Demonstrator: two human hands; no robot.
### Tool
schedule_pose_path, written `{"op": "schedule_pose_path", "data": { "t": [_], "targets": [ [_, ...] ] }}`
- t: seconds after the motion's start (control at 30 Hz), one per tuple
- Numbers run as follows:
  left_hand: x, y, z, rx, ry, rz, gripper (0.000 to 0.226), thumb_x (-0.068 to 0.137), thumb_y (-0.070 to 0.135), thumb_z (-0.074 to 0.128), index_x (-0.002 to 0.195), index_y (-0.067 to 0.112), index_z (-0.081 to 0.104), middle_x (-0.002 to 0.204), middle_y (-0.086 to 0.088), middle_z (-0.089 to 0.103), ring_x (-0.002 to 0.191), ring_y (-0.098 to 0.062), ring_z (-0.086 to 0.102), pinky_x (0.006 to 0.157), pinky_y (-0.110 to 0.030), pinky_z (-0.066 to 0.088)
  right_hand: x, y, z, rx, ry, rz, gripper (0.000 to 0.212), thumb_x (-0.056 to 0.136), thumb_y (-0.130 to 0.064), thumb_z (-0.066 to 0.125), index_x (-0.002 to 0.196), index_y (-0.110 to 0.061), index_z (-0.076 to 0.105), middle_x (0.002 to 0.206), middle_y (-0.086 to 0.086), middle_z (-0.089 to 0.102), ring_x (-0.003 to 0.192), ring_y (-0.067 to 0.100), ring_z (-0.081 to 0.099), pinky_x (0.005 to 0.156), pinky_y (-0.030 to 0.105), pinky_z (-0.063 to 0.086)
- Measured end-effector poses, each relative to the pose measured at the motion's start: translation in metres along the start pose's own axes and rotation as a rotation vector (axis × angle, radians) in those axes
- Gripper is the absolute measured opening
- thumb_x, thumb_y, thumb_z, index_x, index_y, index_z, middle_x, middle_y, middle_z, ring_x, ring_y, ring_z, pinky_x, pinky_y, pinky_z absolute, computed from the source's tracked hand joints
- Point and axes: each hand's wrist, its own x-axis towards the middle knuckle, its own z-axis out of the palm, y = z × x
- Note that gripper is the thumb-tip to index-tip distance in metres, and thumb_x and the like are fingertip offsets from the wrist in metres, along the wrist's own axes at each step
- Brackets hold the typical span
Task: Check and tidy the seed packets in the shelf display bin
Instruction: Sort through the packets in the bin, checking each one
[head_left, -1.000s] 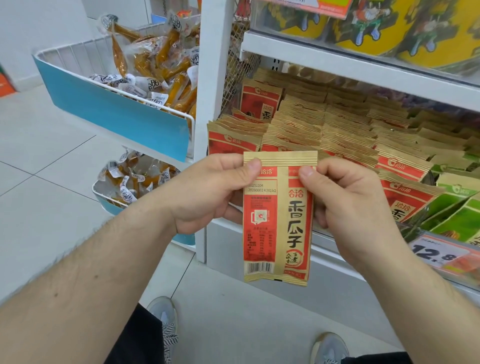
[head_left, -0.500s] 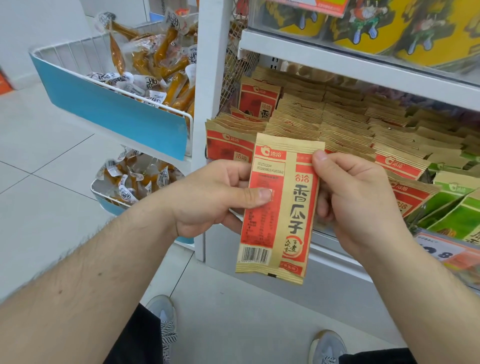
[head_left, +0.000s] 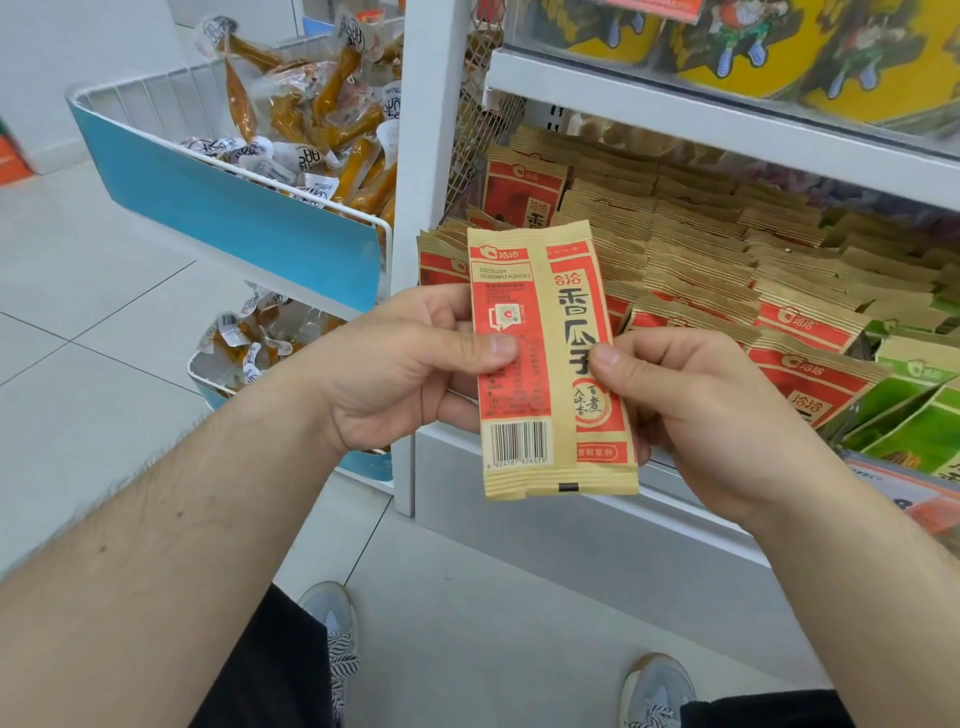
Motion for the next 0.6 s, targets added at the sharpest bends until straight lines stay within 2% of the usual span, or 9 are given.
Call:
{"op": "schedule_pose_path", "data": {
  "t": [0.13,0.2,0.27,0.33,0.4,0.5,0.53,0.57,0.6],
  "targets": [
    [0.001,0.0,0.0,-0.006,-0.001,-0.002,0.037,0.077,0.008,0.061,0.115,0.01,0.063,0.111,-0.016,0.071,0.086,-0.026,0.073,0.061,-0.034,0.061,0.0,0.001,0.001,-0.006,0.016,-0.009,0.047,0.071,-0.036,0.062,0.079,0.01,0.061,0.061,0.012,0.065,0.049,0.021,0.05,0.042,0.022,0.037],
    [0.001,-0.001,-0.001,0.001,0.0,-0.003,0.037,0.077,0.008,0.061,0.115,0.01,0.063,0.111,-0.015,0.071,0.086,-0.026,0.073,0.062,-0.034,0.061,0.002,0.004,0.001,-0.012,0.024,-0.014,0.05,0.073,-0.036,0.062,0.085,0.013,0.059,0.064,0.014,0.067,0.055,0.024,0.053,0.047,0.027,0.04],
    [0.001,-0.001,-0.001,0.014,-0.004,-0.002,0.039,0.078,0.007,0.064,0.116,0.011,0.063,0.113,-0.016,0.071,0.089,-0.028,0.073,0.064,-0.035,0.061,0.003,0.005,0.002,0.0,0.026,-0.014,0.045,0.082,-0.031,0.061,0.091,0.013,0.062,0.073,0.016,0.071,0.064,0.028,0.06,0.06,0.035,0.046],
    [0.001,-0.001,-0.002,0.027,-0.004,0.005,0.041,0.079,0.008,0.075,0.117,0.012,0.062,0.113,-0.015,0.071,0.091,-0.028,0.073,0.065,-0.035,0.061,0.004,0.007,0.005,0.007,0.048,-0.007,0.033,0.093,-0.023,0.056,0.092,0.008,0.064,0.077,0.012,0.073,0.067,0.023,0.065,0.065,0.036,0.052],
    [-0.001,0.0,-0.002,0.057,-0.019,0.03,0.045,0.076,0.034,0.07,0.116,0.015,0.064,0.108,-0.012,0.073,0.089,-0.026,0.073,0.064,-0.034,0.061,0.005,0.012,0.009,0.018,0.076,-0.001,0.029,0.099,-0.02,0.049,0.091,0.002,0.066,0.077,0.007,0.074,0.067,0.016,0.067,0.061,0.028,0.054],
    [0.002,0.0,-0.001,0.087,0.033,0.075,0.077,0.075,0.077,0.038,0.111,0.016,0.069,0.103,-0.009,0.072,0.088,-0.025,0.072,0.069,-0.038,0.061,0.006,0.015,0.017,0.279,0.058,0.05,0.031,0.102,-0.02,0.042,0.092,-0.007,0.068,0.078,0.008,0.07,0.064,0.017,0.064,0.054,0.025,0.05],
    [0.004,-0.002,-0.001,0.075,0.078,0.082,0.084,0.074,0.079,0.03,0.111,0.015,0.069,0.101,-0.009,0.072,0.085,-0.024,0.071,0.07,-0.039,0.061,0.006,0.014,0.019,0.416,0.017,0.096,0.027,0.099,-0.018,0.043,0.095,-0.007,0.067,0.075,0.011,0.065,0.058,0.018,0.059,0.051,0.024,0.045],
    [0.006,-0.002,-0.001,0.08,0.105,0.098,0.084,0.074,0.078,0.033,0.112,0.012,0.067,0.098,-0.007,0.071,0.082,-0.021,0.069,0.072,-0.038,0.06,0.005,0.013,0.021,0.549,-0.056,0.15,0.021,0.094,-0.017,0.047,0.097,-0.006,0.065,0.069,0.012,0.056,0.051,0.018,0.05,0.048,0.024,0.037],
    [0.008,-0.004,0.0,0.116,0.109,0.12,0.081,0.074,0.076,0.045,0.116,0.01,0.064,0.098,-0.006,0.07,0.08,-0.019,0.067,0.074,-0.036,0.058,0.004,0.013,0.024,0.673,-0.163,0.209,0.019,0.085,-0.017,0.054,0.095,-0.005,0.064,0.064,0.011,0.048,0.046,0.016,0.041,0.047,0.024,0.028]
  ]
}}
